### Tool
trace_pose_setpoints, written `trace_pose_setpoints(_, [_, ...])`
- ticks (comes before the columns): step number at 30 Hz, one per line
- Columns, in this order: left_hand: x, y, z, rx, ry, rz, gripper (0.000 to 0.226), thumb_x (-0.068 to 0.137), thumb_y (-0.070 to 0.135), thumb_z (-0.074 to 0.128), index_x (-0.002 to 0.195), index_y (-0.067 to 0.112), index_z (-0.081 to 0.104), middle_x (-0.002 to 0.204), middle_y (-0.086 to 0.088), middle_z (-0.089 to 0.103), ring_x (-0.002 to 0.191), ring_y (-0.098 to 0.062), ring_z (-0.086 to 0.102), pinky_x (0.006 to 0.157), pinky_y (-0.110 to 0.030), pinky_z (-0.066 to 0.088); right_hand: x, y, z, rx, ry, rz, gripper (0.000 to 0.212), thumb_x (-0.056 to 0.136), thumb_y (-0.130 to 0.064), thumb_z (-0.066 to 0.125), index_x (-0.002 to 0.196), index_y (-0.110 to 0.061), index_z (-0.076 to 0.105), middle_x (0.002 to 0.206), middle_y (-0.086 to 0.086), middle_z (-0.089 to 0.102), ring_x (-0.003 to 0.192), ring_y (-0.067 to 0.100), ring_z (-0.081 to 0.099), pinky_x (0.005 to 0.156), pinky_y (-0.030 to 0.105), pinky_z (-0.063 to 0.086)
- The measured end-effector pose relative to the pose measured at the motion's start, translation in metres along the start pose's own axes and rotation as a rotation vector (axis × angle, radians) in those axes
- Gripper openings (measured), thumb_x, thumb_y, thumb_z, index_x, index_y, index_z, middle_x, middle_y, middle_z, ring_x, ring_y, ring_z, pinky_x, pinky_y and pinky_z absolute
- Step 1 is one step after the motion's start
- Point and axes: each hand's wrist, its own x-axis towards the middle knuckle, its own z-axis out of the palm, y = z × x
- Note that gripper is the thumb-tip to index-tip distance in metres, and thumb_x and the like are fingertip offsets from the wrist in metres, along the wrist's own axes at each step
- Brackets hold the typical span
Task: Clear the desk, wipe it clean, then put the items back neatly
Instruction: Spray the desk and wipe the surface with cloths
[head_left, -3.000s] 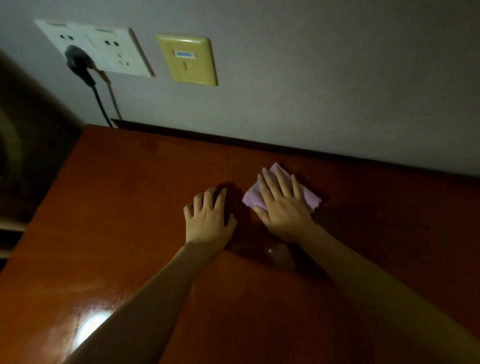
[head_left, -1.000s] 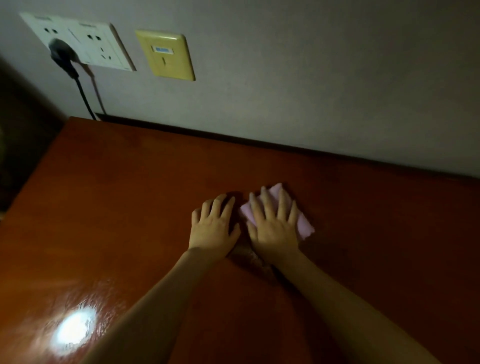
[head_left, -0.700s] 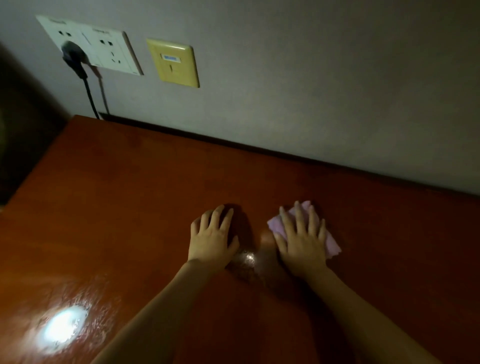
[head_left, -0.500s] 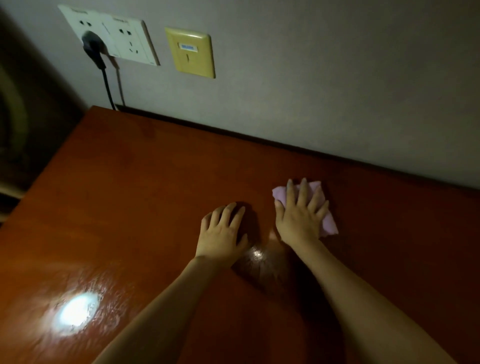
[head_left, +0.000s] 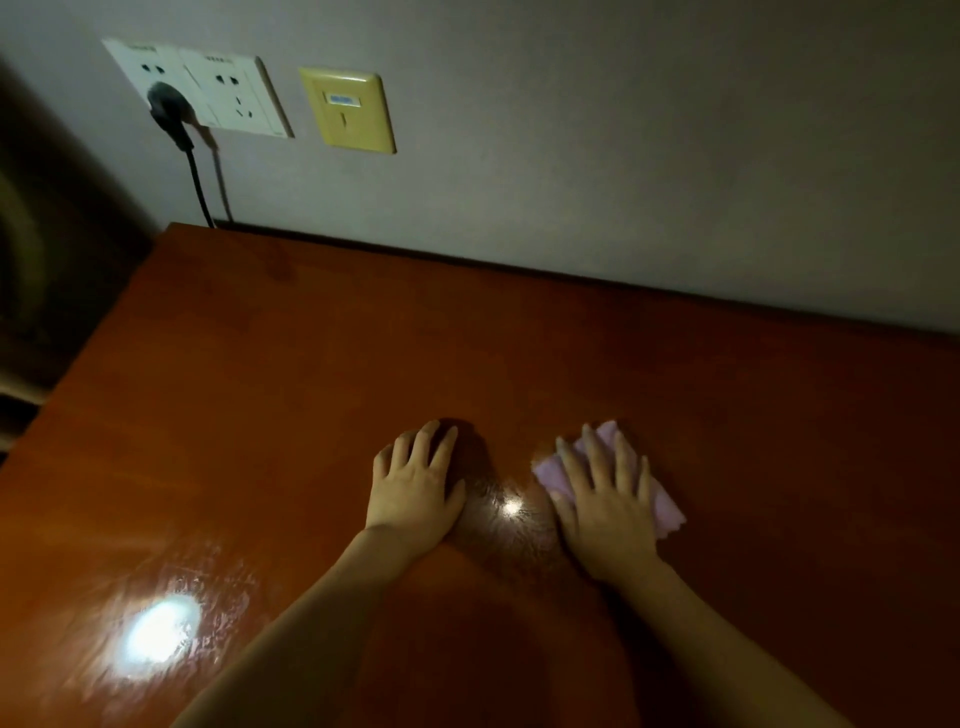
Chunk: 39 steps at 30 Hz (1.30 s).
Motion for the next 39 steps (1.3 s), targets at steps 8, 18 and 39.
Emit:
trace_pose_setpoints(8, [-0.053,-0.014,0.026,0.016,0.002,0.055,0.07,0.087,0.054,0.009,0.152,0.028,0.005,0.158,0.003,0.007,0.144,-0.021,0.007,0.116,-0.039,0.005,0.043,-0.052,-0.014,0.073,0.032,0.143,0.062,0.098,-0.051,0.014,0.152,-0.024,-0.002,0.16,0.009,-0.007,0.143,0.041,-0.01,0.113,0.061,0.0])
trace_pose_setpoints(18, [-0.088,-0.016,0.031,0.0,-0.028,0.019,0.065,0.097,0.051,0.028,0.152,0.028,0.002,0.159,0.004,0.003,0.145,-0.02,0.003,0.117,-0.039,0.005,-0.07,-0.044,0.026,-0.036,-0.065,-0.152,0.058,0.098,-0.053,0.009,0.144,-0.024,0.029,0.15,0.009,0.037,0.138,0.037,0.023,0.108,0.058,0.02])
trace_pose_setpoints(39, [-0.172,-0.02,0.065,-0.057,-0.017,-0.039,0.067,0.096,0.052,0.029,0.151,0.029,-0.001,0.16,0.003,-0.001,0.146,-0.02,-0.002,0.117,-0.042,0.0,-0.141,-0.095,0.044,-0.018,-0.086,-0.116,0.058,0.093,-0.049,0.025,0.142,-0.021,0.036,0.148,0.01,0.041,0.133,0.042,0.037,0.097,0.063,0.036])
